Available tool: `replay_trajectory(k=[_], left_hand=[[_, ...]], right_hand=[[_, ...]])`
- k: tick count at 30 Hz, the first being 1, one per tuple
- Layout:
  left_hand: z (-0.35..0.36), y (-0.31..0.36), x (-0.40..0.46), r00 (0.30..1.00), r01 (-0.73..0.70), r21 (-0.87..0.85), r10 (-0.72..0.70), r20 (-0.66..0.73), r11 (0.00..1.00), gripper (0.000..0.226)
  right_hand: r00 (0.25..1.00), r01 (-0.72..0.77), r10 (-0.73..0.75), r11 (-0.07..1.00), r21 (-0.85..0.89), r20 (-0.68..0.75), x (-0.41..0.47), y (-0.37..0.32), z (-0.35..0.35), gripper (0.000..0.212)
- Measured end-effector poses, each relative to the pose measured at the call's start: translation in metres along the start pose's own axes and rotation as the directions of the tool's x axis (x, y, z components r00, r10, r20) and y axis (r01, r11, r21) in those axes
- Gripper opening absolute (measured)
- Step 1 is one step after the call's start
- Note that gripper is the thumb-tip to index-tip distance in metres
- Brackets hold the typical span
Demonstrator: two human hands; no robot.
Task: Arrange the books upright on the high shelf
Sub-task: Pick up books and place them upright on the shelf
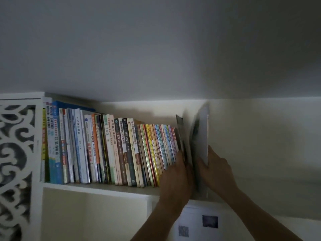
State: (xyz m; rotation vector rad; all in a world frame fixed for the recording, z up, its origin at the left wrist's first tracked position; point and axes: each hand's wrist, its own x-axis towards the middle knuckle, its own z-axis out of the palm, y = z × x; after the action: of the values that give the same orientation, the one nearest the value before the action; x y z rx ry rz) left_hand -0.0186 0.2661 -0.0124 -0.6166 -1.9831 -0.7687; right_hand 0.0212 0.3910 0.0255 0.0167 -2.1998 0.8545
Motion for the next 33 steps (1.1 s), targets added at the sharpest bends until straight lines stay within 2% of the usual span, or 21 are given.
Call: replay_trajectory(k=[3, 6, 9, 11, 16, 18, 20, 22, 23, 24, 26, 29, 33], left_hand=[[-0.017, 0.009, 0.001, 0.996, 0.084, 0.02, -0.084, -0.024, 0.996, 0.047], [-0.042, 0.005, -0.001, 0.989, 0.115, 0.043, -0.111, -0.099, 0.992, 0.055], [-0.068, -0.011, -0.012, 0.984, 0.17, 0.032, -0.167, -0.066, 0.985, 0.062], [-0.084, -0.022, -0.021, 0.98, 0.181, 0.041, -0.177, -0.093, 0.983, 0.064], [-0.146, -0.049, -0.045, 0.973, 0.042, -0.02, -0.046, -0.226, 0.999, 0.071], [-0.176, -0.066, -0.051, 0.952, 0.067, 0.027, -0.056, -0.301, 0.997, 0.073], [-0.202, -0.08, -0.056, 0.932, 0.097, 0.069, -0.066, -0.357, 0.993, 0.085], [-0.222, -0.091, -0.06, 0.908, 0.102, 0.059, -0.069, -0.413, 0.993, 0.098], [-0.23, -0.096, -0.061, 0.903, 0.092, 0.057, -0.06, -0.425, 0.994, 0.099], [-0.237, -0.1, -0.062, 0.906, 0.08, 0.061, -0.047, -0.421, 0.995, 0.097], [-0.248, -0.11, -0.065, 0.917, 0.089, 0.055, -0.06, -0.395, 0.995, 0.094], [-0.256, -0.128, -0.068, 0.933, 0.073, 0.089, -0.037, -0.357, 0.993, 0.091], [-0.264, -0.142, -0.068, 0.941, 0.014, 0.169, 0.044, -0.335, 0.986, 0.089]], right_hand=[[0.999, 0.002, -0.002, 1.0, 0.003, 0.032, 0.005, -0.006, 0.008, 0.053], [0.998, -0.012, 0.01, 0.999, 0.034, 0.067, 0.008, -0.016, 0.02, 0.06], [0.995, 0.033, -0.033, 0.999, 0.005, 0.089, 0.01, -0.026, 0.032, 0.048], [0.994, 0.035, -0.032, 0.999, -0.027, 0.104, 0.01, -0.028, 0.035, 0.047], [0.974, -0.131, 0.128, 0.991, 0.008, 0.187, 0.004, -0.025, 0.039, 0.086], [0.989, -0.123, 0.115, 0.989, 0.083, 0.098, -0.001, -0.03, 0.049, 0.098], [0.983, -0.057, 0.065, 0.997, 0.053, -0.171, -0.008, -0.043, 0.061, 0.109], [0.877, 0.066, -0.118, 0.99, -0.125, -0.466, -0.014, -0.067, 0.073, 0.102], [0.81, 0.14, -0.232, 0.968, -0.207, -0.538, -0.017, -0.082, 0.082, 0.098], [0.772, 0.214, -0.323, 0.943, -0.255, -0.547, -0.02, -0.099, 0.092, 0.095], [0.766, 0.319, -0.433, 0.898, -0.304, -0.475, -0.022, -0.131, 0.118, 0.088], [0.809, 0.323, -0.449, 0.879, -0.351, -0.379, -0.023, -0.168, 0.162, 0.083], [0.856, 0.288, -0.42, 0.871, -0.398, -0.3, -0.007, -0.179, 0.2, 0.097]])
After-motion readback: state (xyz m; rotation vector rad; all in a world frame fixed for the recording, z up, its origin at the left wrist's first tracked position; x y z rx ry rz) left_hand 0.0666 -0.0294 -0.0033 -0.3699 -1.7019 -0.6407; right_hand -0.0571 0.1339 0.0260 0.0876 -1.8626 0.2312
